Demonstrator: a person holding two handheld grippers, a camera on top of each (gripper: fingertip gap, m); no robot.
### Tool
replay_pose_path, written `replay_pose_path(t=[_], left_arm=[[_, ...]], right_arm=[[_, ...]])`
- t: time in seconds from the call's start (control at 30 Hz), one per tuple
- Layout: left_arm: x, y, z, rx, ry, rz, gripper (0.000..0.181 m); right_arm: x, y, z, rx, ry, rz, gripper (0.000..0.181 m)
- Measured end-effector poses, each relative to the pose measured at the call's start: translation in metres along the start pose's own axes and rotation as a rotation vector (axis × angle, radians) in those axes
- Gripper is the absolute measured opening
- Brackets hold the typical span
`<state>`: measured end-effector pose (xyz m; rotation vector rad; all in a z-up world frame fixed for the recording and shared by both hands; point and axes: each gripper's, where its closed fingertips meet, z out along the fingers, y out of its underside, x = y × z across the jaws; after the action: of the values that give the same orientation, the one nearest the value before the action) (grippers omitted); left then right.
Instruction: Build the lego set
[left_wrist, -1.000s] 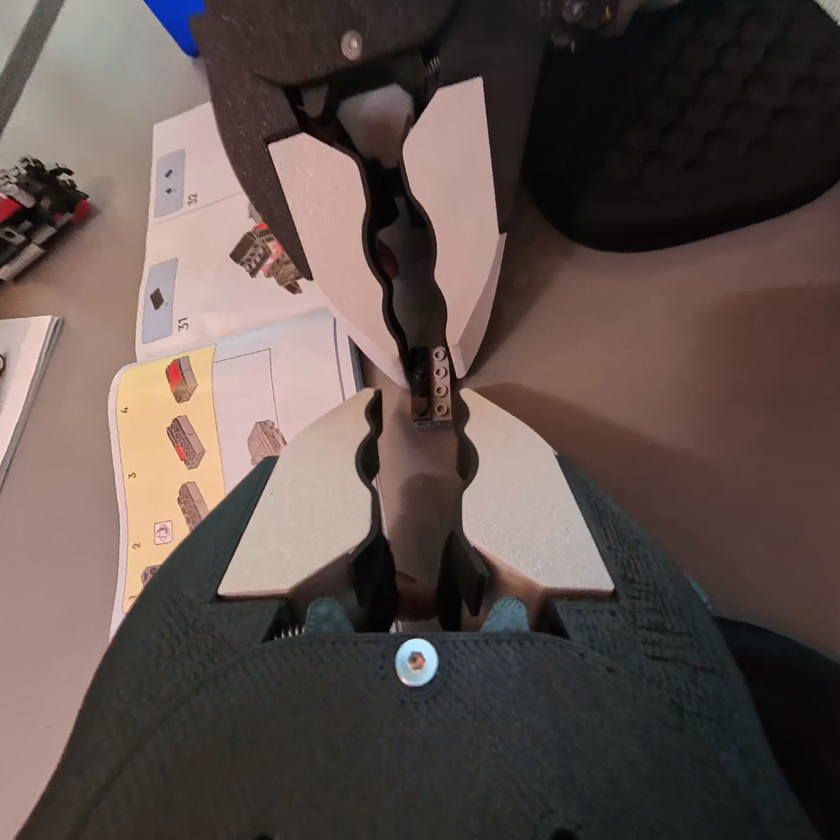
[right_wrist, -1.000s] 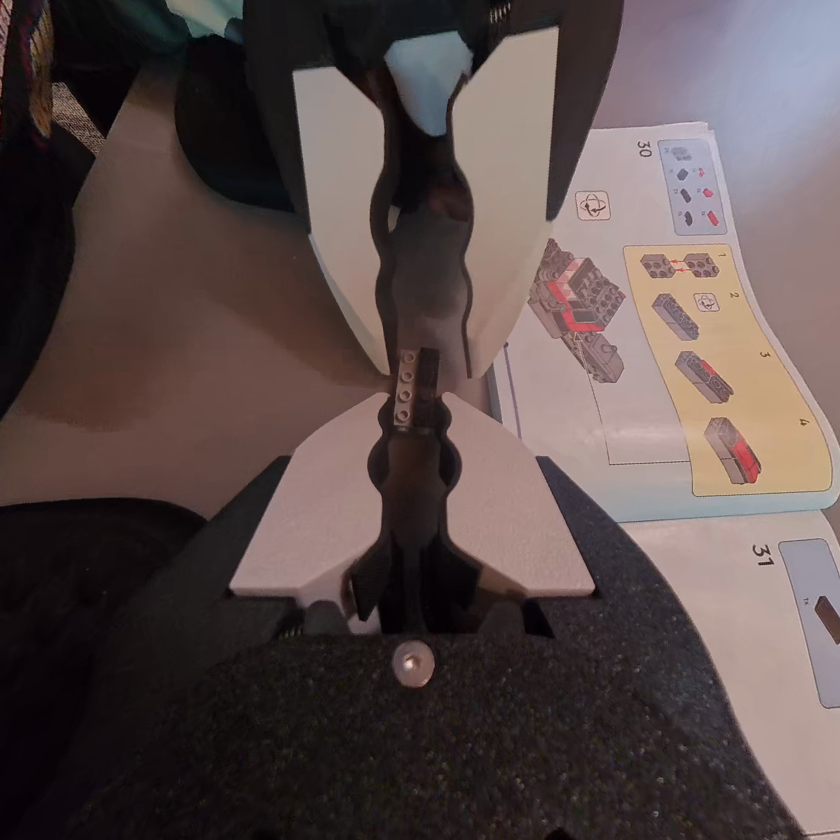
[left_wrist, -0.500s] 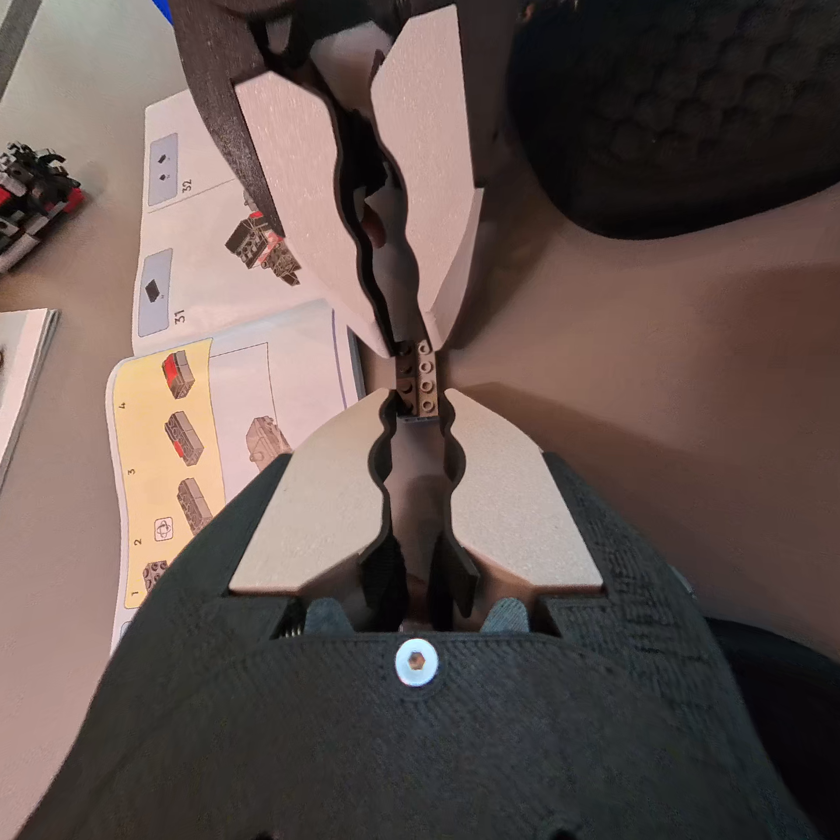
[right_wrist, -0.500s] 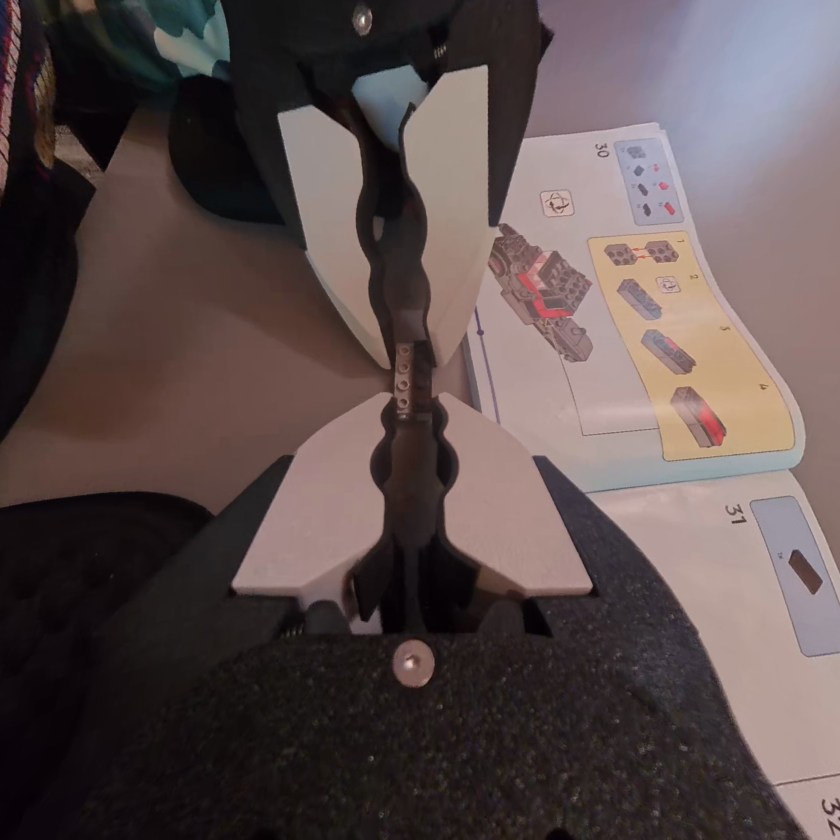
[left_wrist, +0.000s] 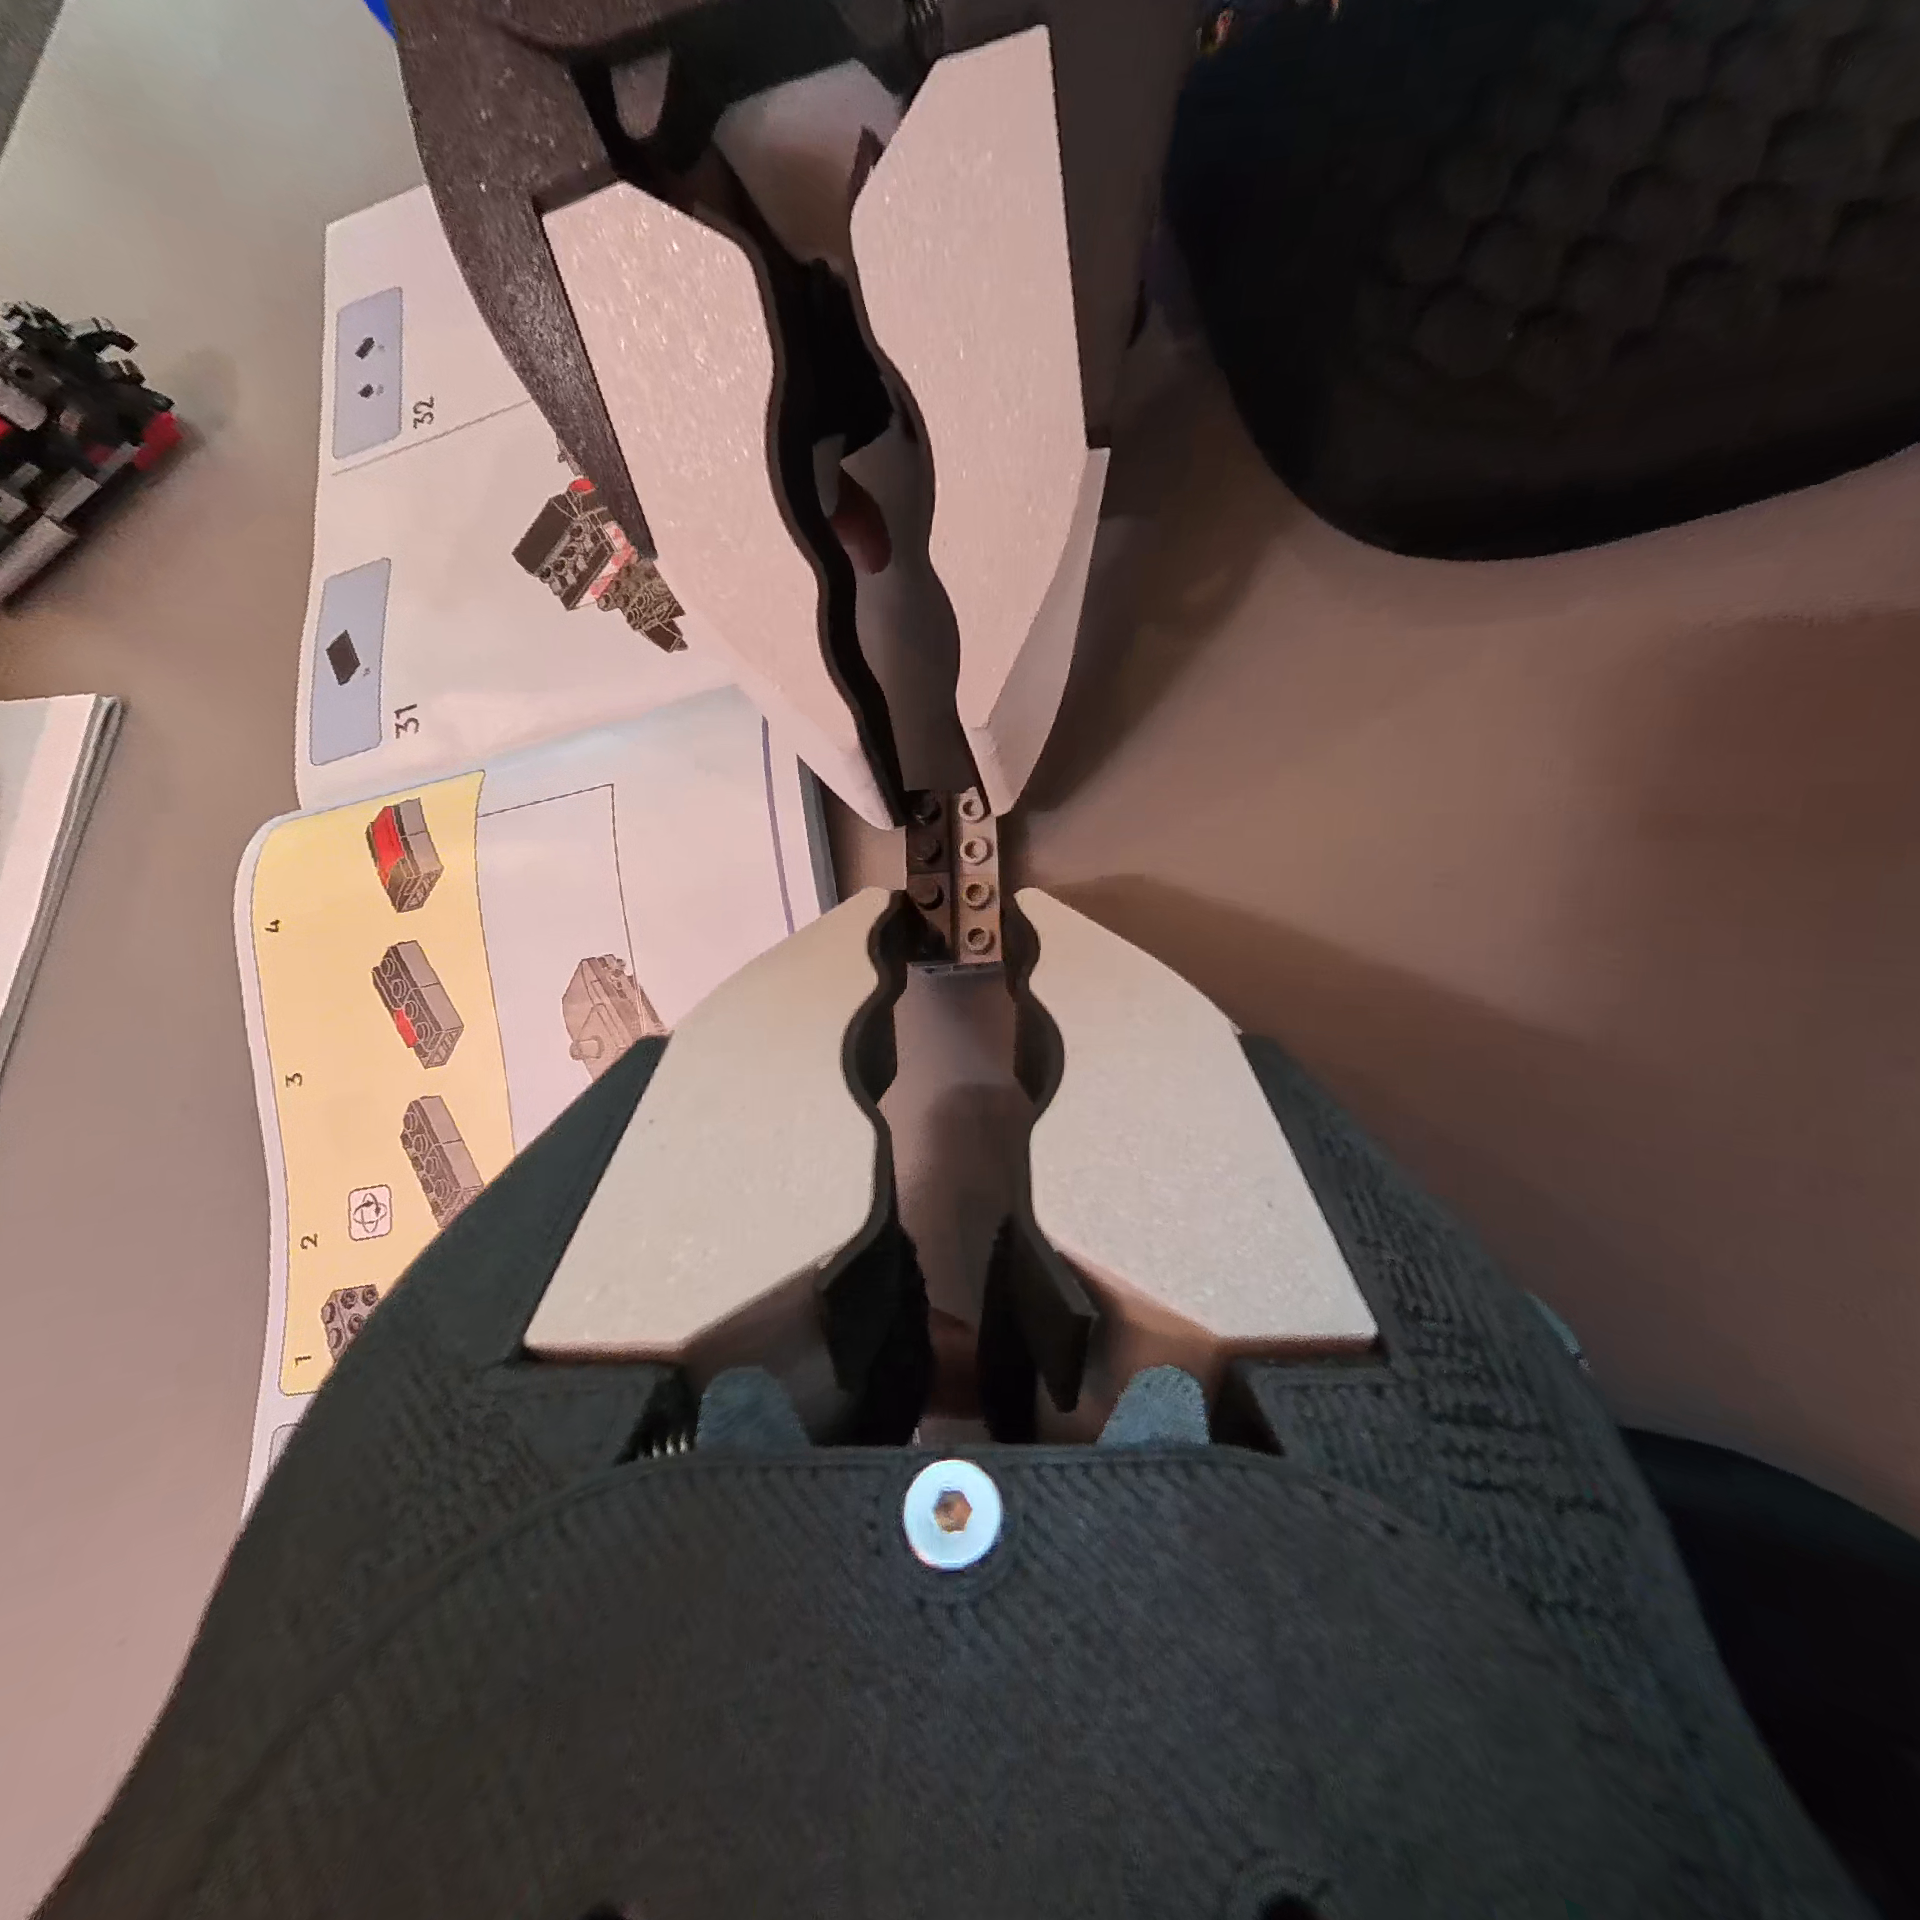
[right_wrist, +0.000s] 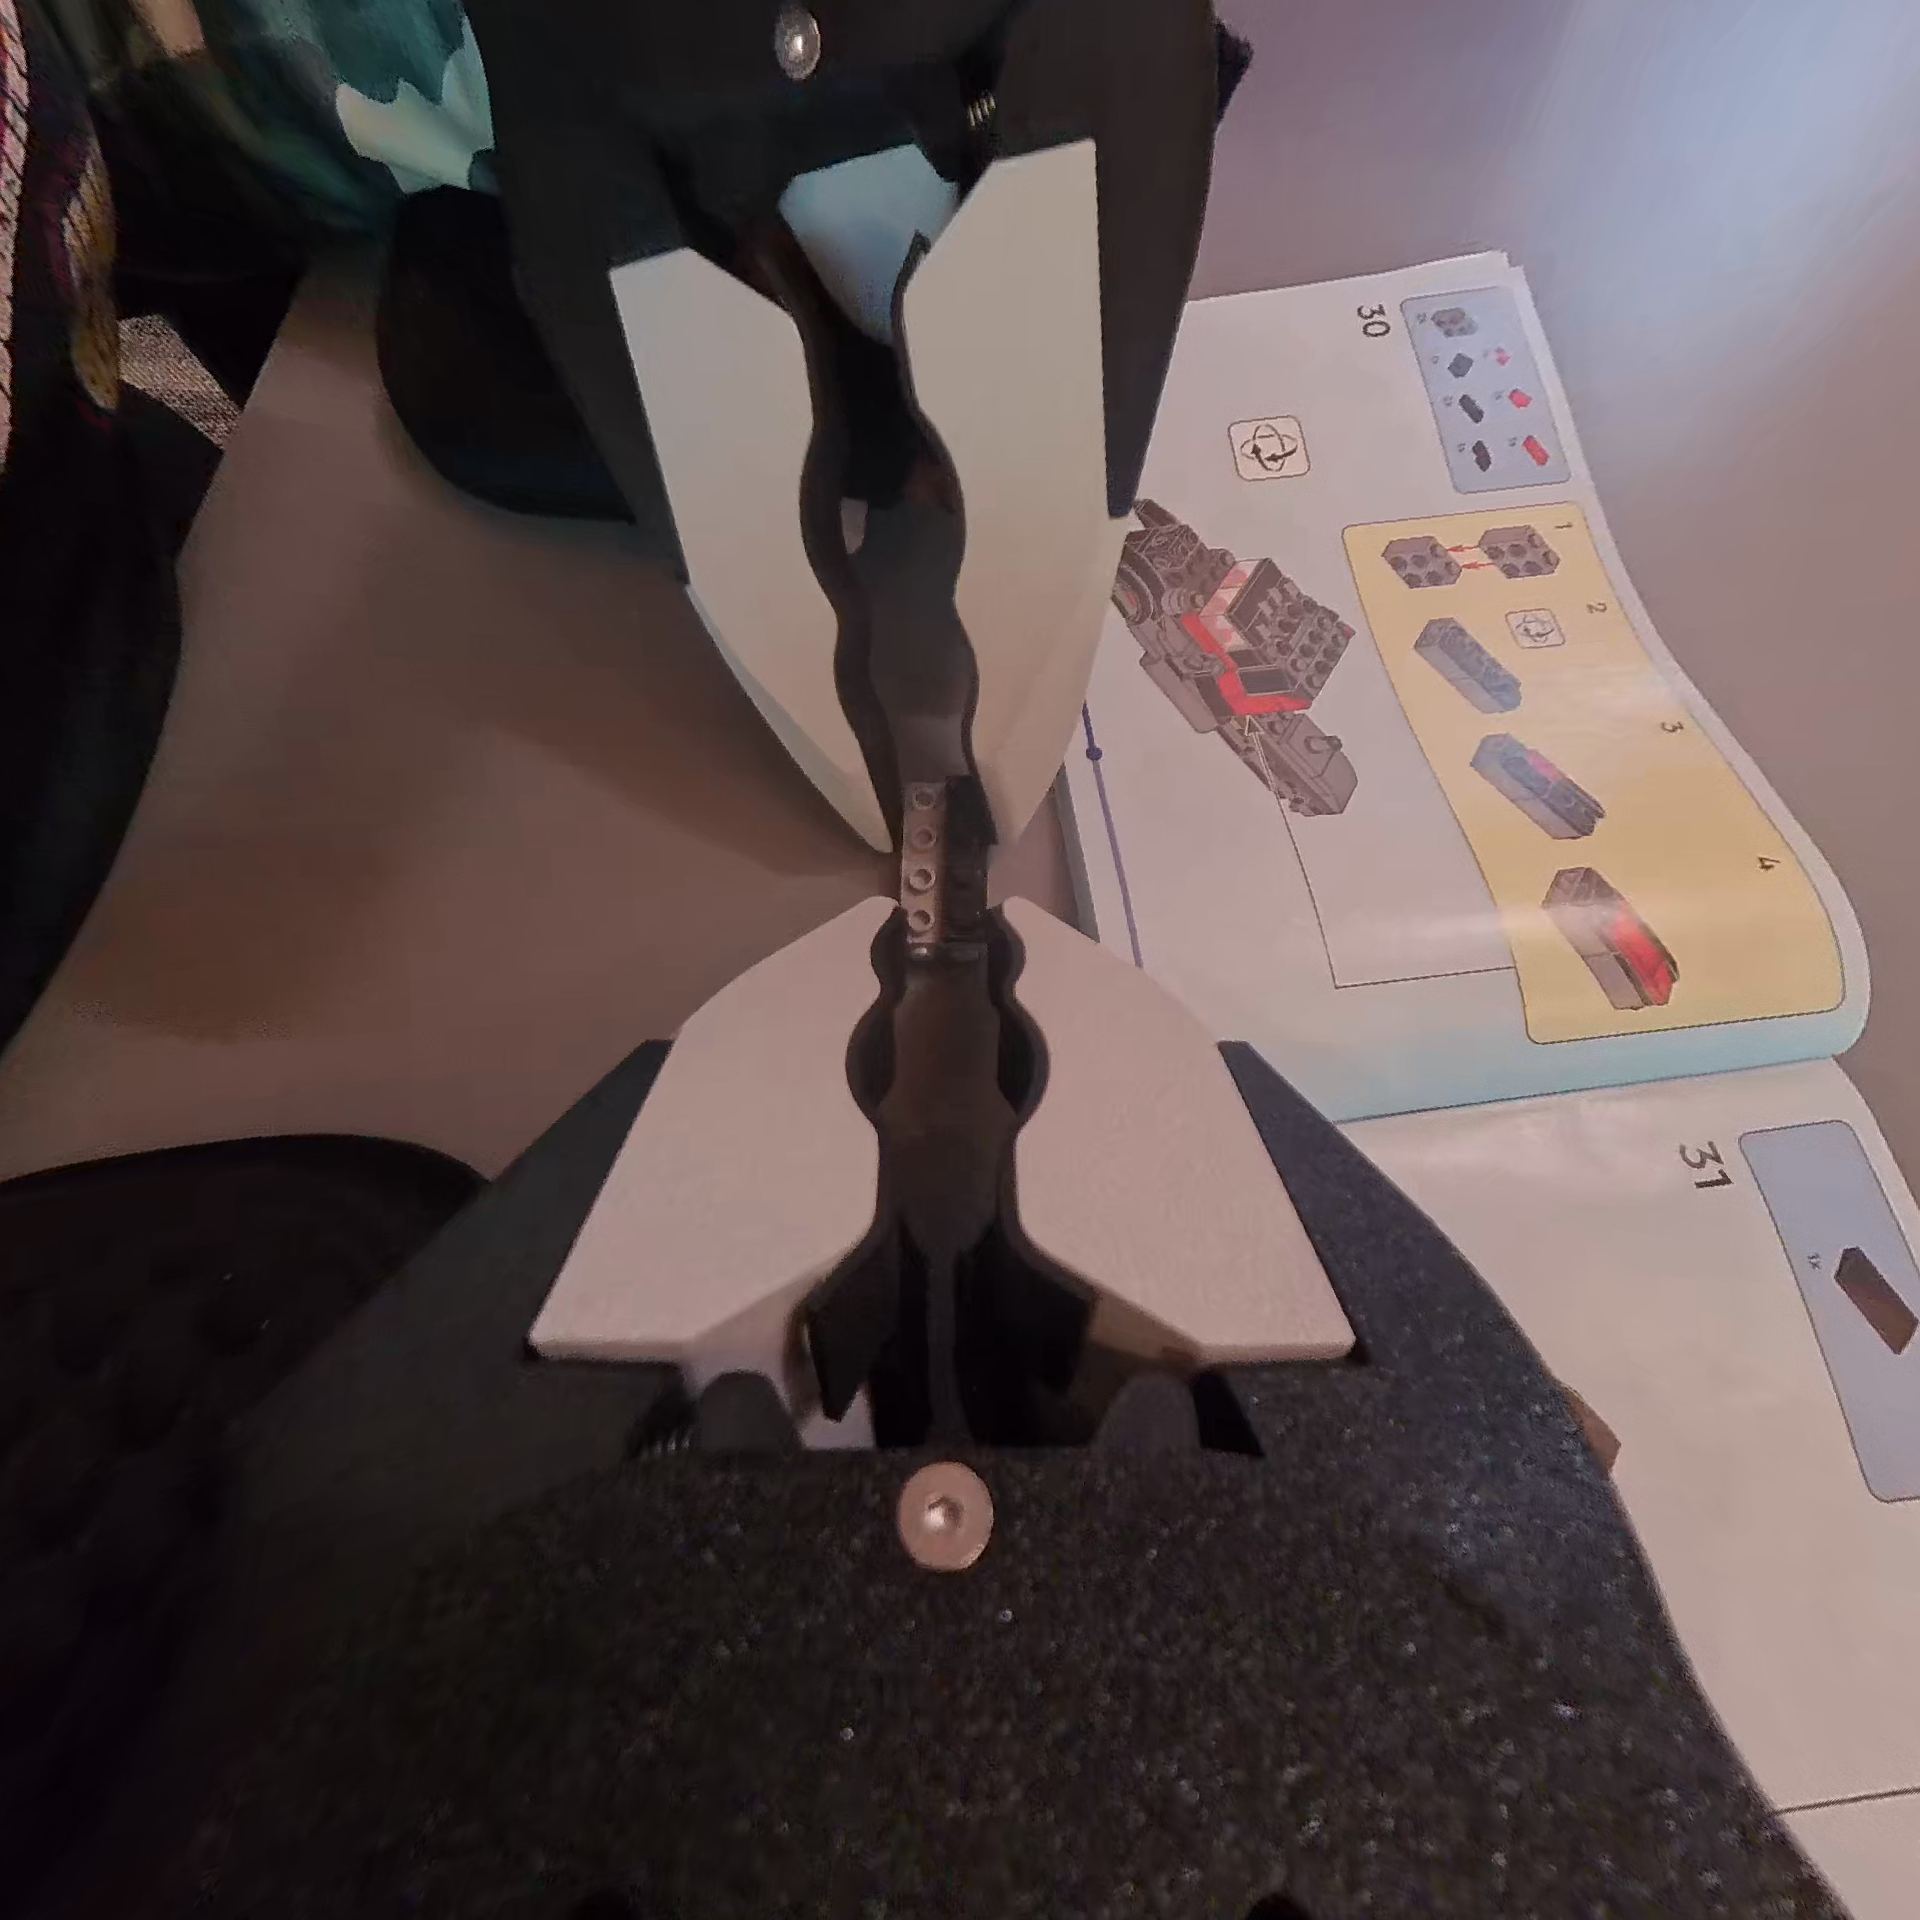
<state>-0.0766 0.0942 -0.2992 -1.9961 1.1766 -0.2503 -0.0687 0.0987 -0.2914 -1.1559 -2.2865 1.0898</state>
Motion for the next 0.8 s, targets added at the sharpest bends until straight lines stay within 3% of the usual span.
replay_pose_path(t=[0.17, 0.7, 0.8], left_arm=[[0.001, 0.000, 0.000, -0.009, 0.001, -0.002, 0.017], [0.000, -0.002, 0.001, -0.007, -0.027, 0.026, 0.024], [0.003, -0.002, 0.001, -0.005, -0.006, 0.030, 0.018]], right_arm=[[0.002, -0.012, -0.005, 0.088, -0.011, 0.070, 0.011], [0.000, -0.003, 0.002, -0.010, 0.014, -0.006, 0.008], [-0.001, -0.003, 0.003, -0.008, 0.012, -0.012, 0.008]])
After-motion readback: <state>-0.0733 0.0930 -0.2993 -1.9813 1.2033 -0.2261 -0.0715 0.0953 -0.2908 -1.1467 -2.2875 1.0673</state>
